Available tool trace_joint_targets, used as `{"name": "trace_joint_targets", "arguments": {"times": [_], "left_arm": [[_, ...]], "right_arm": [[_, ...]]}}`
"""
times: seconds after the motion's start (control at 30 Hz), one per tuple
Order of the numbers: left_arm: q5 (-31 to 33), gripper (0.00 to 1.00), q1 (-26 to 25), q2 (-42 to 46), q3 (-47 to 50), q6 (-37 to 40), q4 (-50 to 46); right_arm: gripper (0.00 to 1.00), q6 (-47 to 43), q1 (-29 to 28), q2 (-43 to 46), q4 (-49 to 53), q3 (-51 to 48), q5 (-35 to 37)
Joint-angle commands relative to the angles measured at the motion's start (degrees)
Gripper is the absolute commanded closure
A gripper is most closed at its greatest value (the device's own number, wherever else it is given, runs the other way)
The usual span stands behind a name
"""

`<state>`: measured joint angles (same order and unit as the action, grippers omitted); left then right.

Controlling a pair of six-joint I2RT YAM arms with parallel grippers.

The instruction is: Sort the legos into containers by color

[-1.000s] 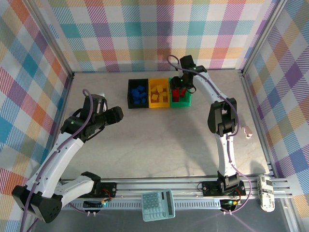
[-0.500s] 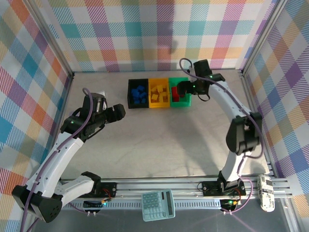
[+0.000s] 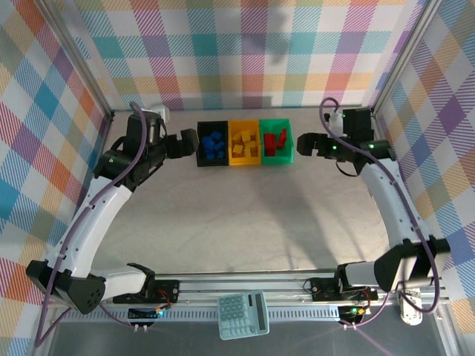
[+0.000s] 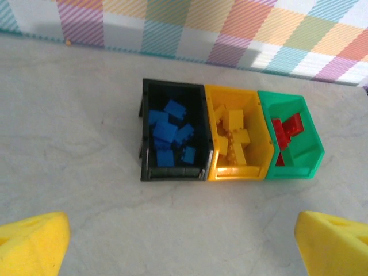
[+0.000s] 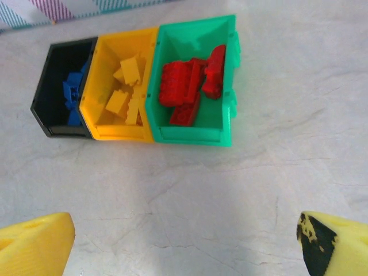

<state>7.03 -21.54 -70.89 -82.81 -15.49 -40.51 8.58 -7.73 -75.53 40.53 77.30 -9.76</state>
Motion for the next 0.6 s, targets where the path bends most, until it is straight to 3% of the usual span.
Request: {"name": "trace_joint_targets", "arguments": {"times": [0.0,0.13,0.3,0.43,0.57], "left_arm": [[3.9,0.00,1.2,-1.4,-3.7,0.6,-3.2],[5.3,0.00,6.1,-3.2,-5.0,-1.9,-7.7],[9.5,0.00,10.5,-1.0,5.7,-0.2,-2.2],[18.2,0.00,12.1,2.3,20.4,1.4,9.8],[18.5,0.00,14.7,3.7,32.8,3.5,25.6]], "right_arm": [[0.01,0.8,2.4,3.2,2.0,-1.4,-1.1],[0.01,2.2,6.2,6.3,0.3,-4.8,-3.5],[0.01,2.1,7.5,9.9,-3.4,-10.4,-1.0],[0.01,0.1,8.0,11.8,-9.2,-16.6,0.4],[0.01,-0.6,10.2,12.7,-17.2,-23.5,-0.9]]}}
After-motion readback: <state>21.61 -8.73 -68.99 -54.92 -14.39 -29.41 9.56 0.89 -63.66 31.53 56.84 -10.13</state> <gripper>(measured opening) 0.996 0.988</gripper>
